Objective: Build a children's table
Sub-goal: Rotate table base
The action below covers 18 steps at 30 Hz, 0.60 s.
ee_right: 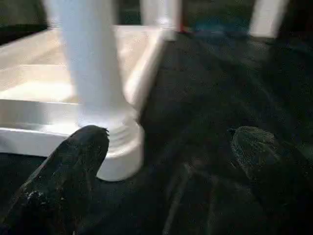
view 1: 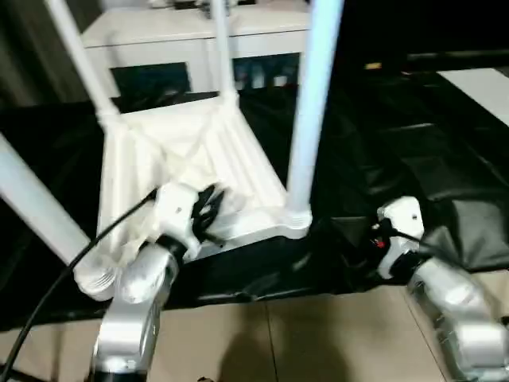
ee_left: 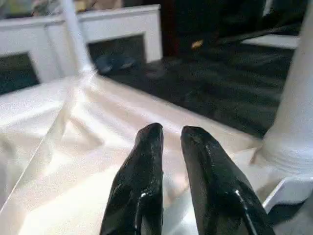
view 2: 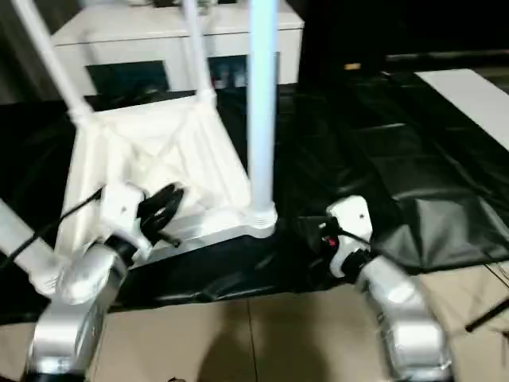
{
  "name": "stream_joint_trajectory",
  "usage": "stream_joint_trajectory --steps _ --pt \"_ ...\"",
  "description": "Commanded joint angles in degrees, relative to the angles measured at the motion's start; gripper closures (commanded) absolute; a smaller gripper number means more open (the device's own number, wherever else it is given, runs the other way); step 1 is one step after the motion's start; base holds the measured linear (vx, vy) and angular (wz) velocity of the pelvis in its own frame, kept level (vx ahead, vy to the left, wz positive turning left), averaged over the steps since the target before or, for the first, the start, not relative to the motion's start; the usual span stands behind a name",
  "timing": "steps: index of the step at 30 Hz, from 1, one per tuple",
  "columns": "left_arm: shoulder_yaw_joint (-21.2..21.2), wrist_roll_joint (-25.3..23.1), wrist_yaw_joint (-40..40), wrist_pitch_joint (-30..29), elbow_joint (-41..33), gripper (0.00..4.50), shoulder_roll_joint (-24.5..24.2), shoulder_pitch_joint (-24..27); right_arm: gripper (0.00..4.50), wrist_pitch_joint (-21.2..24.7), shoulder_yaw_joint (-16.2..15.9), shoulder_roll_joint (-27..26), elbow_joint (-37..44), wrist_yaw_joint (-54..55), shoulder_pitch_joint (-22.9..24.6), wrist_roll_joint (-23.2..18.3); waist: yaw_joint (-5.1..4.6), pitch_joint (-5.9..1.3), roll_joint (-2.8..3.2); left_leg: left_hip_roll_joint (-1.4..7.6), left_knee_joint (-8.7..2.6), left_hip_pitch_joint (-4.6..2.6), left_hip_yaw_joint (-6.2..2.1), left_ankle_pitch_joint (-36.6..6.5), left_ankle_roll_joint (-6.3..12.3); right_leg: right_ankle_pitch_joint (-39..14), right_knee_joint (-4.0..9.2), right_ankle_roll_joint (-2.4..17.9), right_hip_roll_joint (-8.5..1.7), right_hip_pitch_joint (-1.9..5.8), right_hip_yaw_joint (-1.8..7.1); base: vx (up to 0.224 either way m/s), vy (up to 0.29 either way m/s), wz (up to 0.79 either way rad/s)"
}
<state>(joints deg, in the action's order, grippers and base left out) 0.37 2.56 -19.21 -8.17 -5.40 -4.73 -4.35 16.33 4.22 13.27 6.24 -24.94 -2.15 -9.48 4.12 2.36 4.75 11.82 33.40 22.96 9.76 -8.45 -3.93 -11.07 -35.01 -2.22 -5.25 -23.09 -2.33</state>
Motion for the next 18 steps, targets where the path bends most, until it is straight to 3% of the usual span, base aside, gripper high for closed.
stream_joint_trajectory --steps 1,4,5,6,7,8,9,10,11,12,13,14,15,16,17,18 --pt "0.51 -0.54 2.45 -0.41 -1.16 3.58 0.82 1.59 0.0 0.54 1.23 -2.33 1.66 5.06 0.46 0.79 -0.23 -2.82 -0.72 0.28 -4.5 -1.2 -0.46 -25.35 -1.03 -25.9 6.31 4.57 -1.33 0.95 1.05 0.0 0.0 0.0" --pt "0.91 -0.82 4.87 -1.41 -1.21 3.58 2.65 0.87 0.0 0.72 1.73 -4.2 0.54 8.56 -1.16 0.79 -0.91 -2.43 -0.56 0.2 -4.7 -2.56 -0.84 -33.0 -2.0 -33.88 7.02 2.52 -1.23 0.7 0.67 0.0 0.0 0.0" --pt "1.69 -1.88 7.7 -1.95 -0.87 3.58 3.61 -0.62 0.0 0.98 1.46 -4.33 -1.09 9.59 -3.38 1.58 -1.73 -1.93 -0.41 -0.06 -4.59 -4.29 -1.08 -39.32 -1.95 -38.45 7.95 1.24 -0.29 0.41 -0.46 0.0 0.0 0.0" --pt "1.69 -1.88 7.7 -1.95 -0.87 3.58 3.61 -0.62 0.0 0.98 1.46 -4.33 -1.09 9.59 -3.38 1.58 -2.1 -1.55 -0.34 -0.27 -4.36 -5.14 -1.1 -41.79 -1.87 -40.38 8.6 0.78 0.2 0.19 -1.35 0.0 0.0 0.0" --pt "1.82 -2.05 8.25 -2.36 -0.76 3.58 3.66 -0.99 0.0 0.69 1.23 -4.12 -1.6 9.58 -4.03 2.03 -2.55 -1.33 -0.37 -0.45 -4.24 -5.78 -1.14 -43.21 -1.47 -41.44 9.09 0.22 0.56 0.59 -2.29 0.0 0.0 0.0" --pt "1.58 -2.44 9.27 -2.42 -0.66 3.58 3.54 -1.44 0.0 0.68 1.22 -4.13 -2.04 9.93 -5.0 2.59 -3.72 -0.02 0.63 0.22 -5.29 -7.16 -1.54 -49.09 -0.71 -39.67 9.81 -0.18 1.72 1.87 -5.26 0.031 0.039 -0.23" --pt "1.58 -2.44 9.27 -2.42 -0.66 3.58 3.54 -1.44 0.0 0.68 1.22 -4.13 -2.04 9.93 -5.0 2.59 -3.72 -0.02 0.63 0.22 -5.29 -7.16 -1.54 -49.09 -0.71 -39.67 9.81 -0.18 1.72 1.87 -5.26 0.031 0.039 -0.23" --pt "1.54 -2.6 9.52 -2.34 -0.59 3.58 3.37 -1.72 0.0 0.78 1.48 -3.89 -2.07 9.58 -5.49 2.16 -3.95 -0.18 1.47 1.94 -8.26 -4.49 -2.32 -52.66 -0.51 -30.49 4.35 0.93 0.84 6.4 -4.44 -0.01 0.034 -0.31" --pt "1.16 -2.38 9.1 -2.59 -0.7 3.58 3.14 -1.87 0.0 1.08 1.52 -3.63 -2.08 9.3 -6.03 2.04 -3.35 0.4 1.55 3.57 -11.36 -3.14 -2.3 -57.12 -0.4 -23.36 -0.74 1.97 0.23 8.2 -3.11 0.0 0.0 0.0" --pt "0.93 -2.29 8.9 -2.53 -0.66 3.58 3.12 -1.87 0.0 1.06 1.42 -3.2 -2.14 8.92 -6.2 2.03 -3.12 0.33 0.78 3.28 -10.56 -5.35 -1.31 -57.21 -0.22 -22.81 -0.28 3.16 -0.06 6.62 -1.76 0.0 0.0 0.0" --pt "0.7 -2.18 8.69 -2.48 -0.56 3.58 3.1 -1.9 0.0 1.05 1.31 -2.74 -2.24 8.54 -6.41 2.03 -3.61 0.37 -0.62 1.43 -7.73 -7.22 -0.58 -54.25 -0.39 -31.22 4.33 3.13 0.06 4.61 -1.74 0.099 -0.062 0.0" --pt "0.43 -2.02 8.46 -2.42 -0.07 3.58 3.11 -2.13 0.0 1.03 1.13 -1.91 -2.6 8.09 -6.92 2.12 -3.95 -0.27 -1.66 -2.85 -0.85 -8.45 0.63 -39.05 0.24 -50.25 9.79 1.47 -2.71 2.5 -1.51 0.118 -0.019 -0.15" --pt "0.4 -2.19 8.62 -2.44 0.19 3.58 3.17 -2.23 0.0 0.83 1.04 -1.32 -2.93 7.82 -7.11 2.08 -3.45 -0.16 -1.67 -2.72 -0.71 -6.73 0.58 -32.61 1.45 -53.8 10.23 1.5 -3.91 3.79 -0.02 0.118 -0.019 -0.15" --pt "0.41 -2.31 8.73 -2.51 0.42 3.58 3.19 -2.37 0.0 0.7 1.0 -0.99 -3.26 7.72 -7.31 2.05 -2.99 -1.15 -2.94 -2.58 -1.01 -1.3 -0.36 -20.75 3.79 -52.1 8.92 1.36 -4.51 8.48 1.32 0.149 -0.002 -0.14" --pt "0.37 -2.51 9.39 -2.83 0.7 3.58 3.18 -2.7 0.0 0.61 1.13 -0.74 -4.0 7.72 -7.85 2.06 -2.57 -2.26 -1.58 -2.07 -2.55 -2.26 -0.62 -14.64 5.81 -39.36 7.83 5.28 -2.61 7.95 0.78 0.152 -0.028 0.0" --pt "0.37 -2.55 9.51 -2.89 0.71 3.58 3.19 -2.72 0.0 0.62 1.17 -0.72 -4.09 7.73 -7.91 2.04 -2.7 -2.55 -0.89 -1.95 -2.89 -2.56 -0.65 -13.2 6.24 -34.02 7.37 7.01 -1.84 8.04 0.27 0.152 -0.028 0.0"
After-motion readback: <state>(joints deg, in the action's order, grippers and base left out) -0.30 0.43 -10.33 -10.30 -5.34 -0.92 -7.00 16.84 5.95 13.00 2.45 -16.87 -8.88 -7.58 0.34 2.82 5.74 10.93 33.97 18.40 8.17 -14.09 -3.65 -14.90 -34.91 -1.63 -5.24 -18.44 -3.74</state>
